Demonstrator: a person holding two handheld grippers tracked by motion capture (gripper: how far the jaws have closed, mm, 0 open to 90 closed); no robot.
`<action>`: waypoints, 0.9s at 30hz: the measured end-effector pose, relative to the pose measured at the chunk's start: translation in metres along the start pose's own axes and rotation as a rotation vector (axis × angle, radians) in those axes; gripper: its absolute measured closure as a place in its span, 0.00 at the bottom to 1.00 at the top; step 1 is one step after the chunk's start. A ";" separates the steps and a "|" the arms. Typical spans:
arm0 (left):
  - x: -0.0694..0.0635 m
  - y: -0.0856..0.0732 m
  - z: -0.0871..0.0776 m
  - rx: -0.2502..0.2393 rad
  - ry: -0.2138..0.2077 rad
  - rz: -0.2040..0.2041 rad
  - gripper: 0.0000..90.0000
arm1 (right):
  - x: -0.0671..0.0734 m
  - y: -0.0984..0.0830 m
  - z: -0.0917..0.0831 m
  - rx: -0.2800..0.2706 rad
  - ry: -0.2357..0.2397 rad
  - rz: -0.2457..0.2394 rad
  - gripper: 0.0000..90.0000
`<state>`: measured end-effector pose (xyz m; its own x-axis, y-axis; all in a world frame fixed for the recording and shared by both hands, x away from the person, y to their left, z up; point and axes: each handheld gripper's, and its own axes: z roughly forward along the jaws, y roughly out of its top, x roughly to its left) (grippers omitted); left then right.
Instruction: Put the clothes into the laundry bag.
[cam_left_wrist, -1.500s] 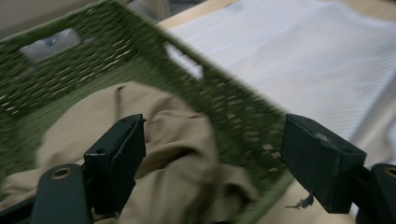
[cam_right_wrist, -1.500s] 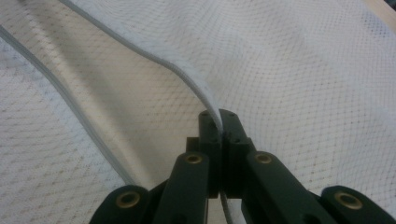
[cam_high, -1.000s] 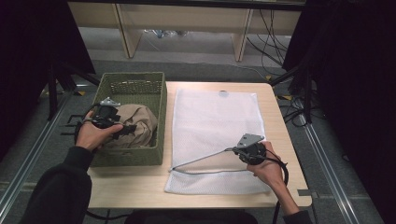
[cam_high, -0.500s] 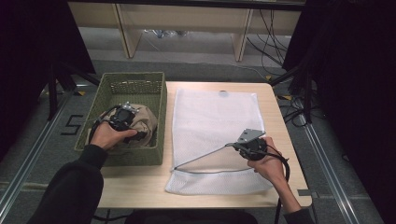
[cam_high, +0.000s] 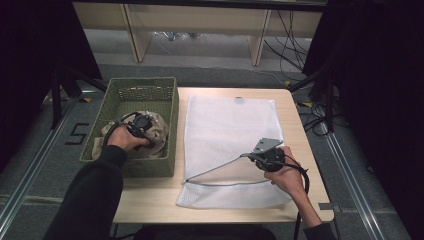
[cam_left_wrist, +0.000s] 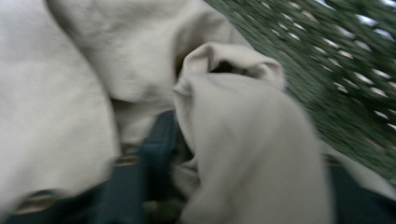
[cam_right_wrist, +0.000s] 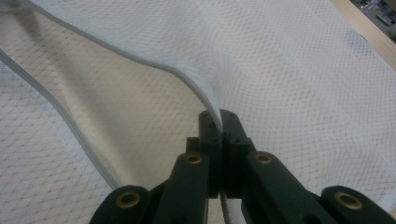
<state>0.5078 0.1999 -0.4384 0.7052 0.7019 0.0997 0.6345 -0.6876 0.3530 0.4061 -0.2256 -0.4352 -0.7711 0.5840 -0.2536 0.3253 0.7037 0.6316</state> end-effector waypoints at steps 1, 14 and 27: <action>0.003 0.000 0.002 -0.018 0.012 -0.011 0.68 | -0.001 0.000 0.000 -0.003 0.000 -0.014 1.00; 0.013 -0.006 -0.010 -0.185 0.131 -0.177 0.27 | -0.002 -0.003 0.002 0.009 0.004 -0.003 1.00; 0.031 -0.022 0.019 -0.115 0.143 -0.169 0.07 | 0.001 -0.002 0.006 0.017 0.011 -0.046 1.00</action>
<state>0.5218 0.2334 -0.4603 0.5346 0.8302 0.1580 0.6940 -0.5380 0.4785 0.4080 -0.2240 -0.4417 -0.7916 0.5461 -0.2741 0.2984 0.7370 0.6065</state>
